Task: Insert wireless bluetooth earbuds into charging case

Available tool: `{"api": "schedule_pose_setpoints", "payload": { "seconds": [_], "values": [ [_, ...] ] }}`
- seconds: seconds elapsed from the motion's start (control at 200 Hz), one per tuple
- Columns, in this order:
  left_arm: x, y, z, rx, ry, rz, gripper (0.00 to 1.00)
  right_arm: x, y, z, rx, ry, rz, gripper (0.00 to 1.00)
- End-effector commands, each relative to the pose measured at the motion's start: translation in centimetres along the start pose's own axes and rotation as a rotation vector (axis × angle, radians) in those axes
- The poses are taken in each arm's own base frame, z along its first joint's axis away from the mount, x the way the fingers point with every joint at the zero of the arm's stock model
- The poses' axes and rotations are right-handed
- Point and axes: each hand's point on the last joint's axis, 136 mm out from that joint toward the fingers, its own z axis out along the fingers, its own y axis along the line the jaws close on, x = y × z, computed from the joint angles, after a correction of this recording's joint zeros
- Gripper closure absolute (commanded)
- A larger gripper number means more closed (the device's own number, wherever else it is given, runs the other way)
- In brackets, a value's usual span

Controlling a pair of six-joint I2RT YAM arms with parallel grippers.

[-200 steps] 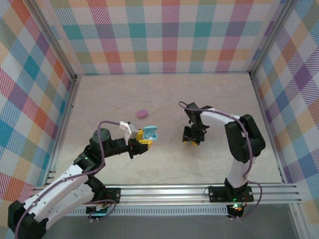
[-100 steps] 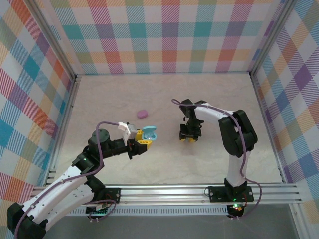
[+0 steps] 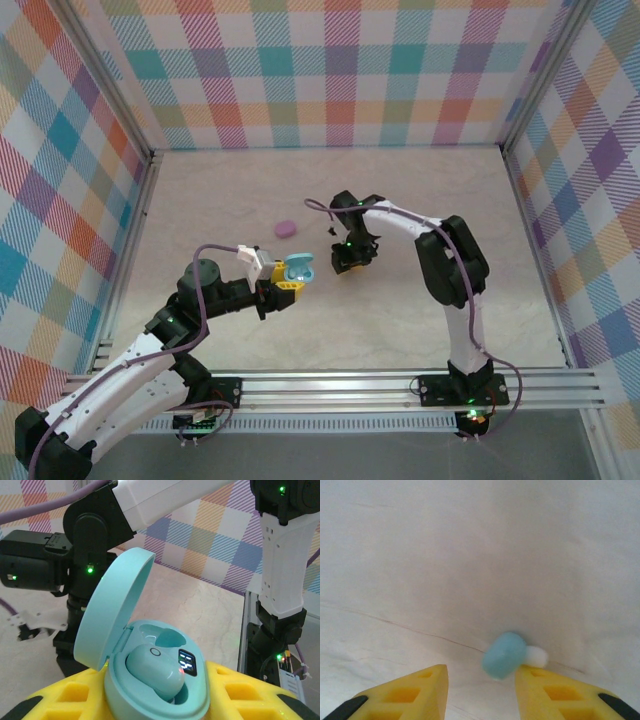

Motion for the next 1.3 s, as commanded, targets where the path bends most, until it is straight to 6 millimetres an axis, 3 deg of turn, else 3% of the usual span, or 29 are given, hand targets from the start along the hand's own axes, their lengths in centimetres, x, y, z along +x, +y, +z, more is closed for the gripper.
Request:
{"api": "schedule_pose_setpoints", "payload": {
  "seconds": [0.0,0.18,0.38,0.455,0.575,0.665,0.865,0.975,1.165,1.295],
  "values": [
    [-0.7,0.1,-0.2,-0.009,-0.014,0.023,0.6,-1.1,3.1,-0.3,-0.094,-0.042,-0.174,0.59],
    [-0.8,0.0,-0.3,-0.008,-0.013,0.022,0.6,-1.9,5.9,-2.9,-0.195,-0.162,-0.221,0.58],
    [-0.9,0.0,-0.5,-0.014,-0.017,0.028,0.6,-3.2,5.6,-7.5,-0.157,-0.307,-0.022,0.59],
    [-0.9,0.1,-0.5,-0.017,-0.017,0.03,0.6,-3.0,5.5,-8.2,-0.17,-0.342,0.058,0.58],
    [-0.8,0.0,-0.3,-0.006,-0.016,0.029,0.6,-2.7,2.9,-7.8,-0.059,-0.35,0.201,0.57],
    [-0.7,0.0,-0.2,0.0,-0.01,0.028,0.6,-1.7,0.4,-7.0,0.032,-0.286,0.408,0.57],
    [-0.6,-0.1,-0.3,-0.002,-0.019,0.029,0.6,0.1,0.1,-3.9,0.005,-0.201,0.605,0.63],
    [-0.5,-0.2,-0.4,0.005,-0.017,0.026,0.6,-0.9,0.5,-3.2,0.004,-0.188,0.528,0.62],
    [-0.5,-0.5,-0.7,0.011,-0.019,0.022,0.6,-2.6,0.7,-3.1,0.014,-0.162,0.118,0.63],
    [-0.3,-0.5,-0.9,0.009,-0.022,0.016,0.6,-3.6,0.9,-3.8,-0.089,-0.207,-0.119,0.64]
  ]
}}
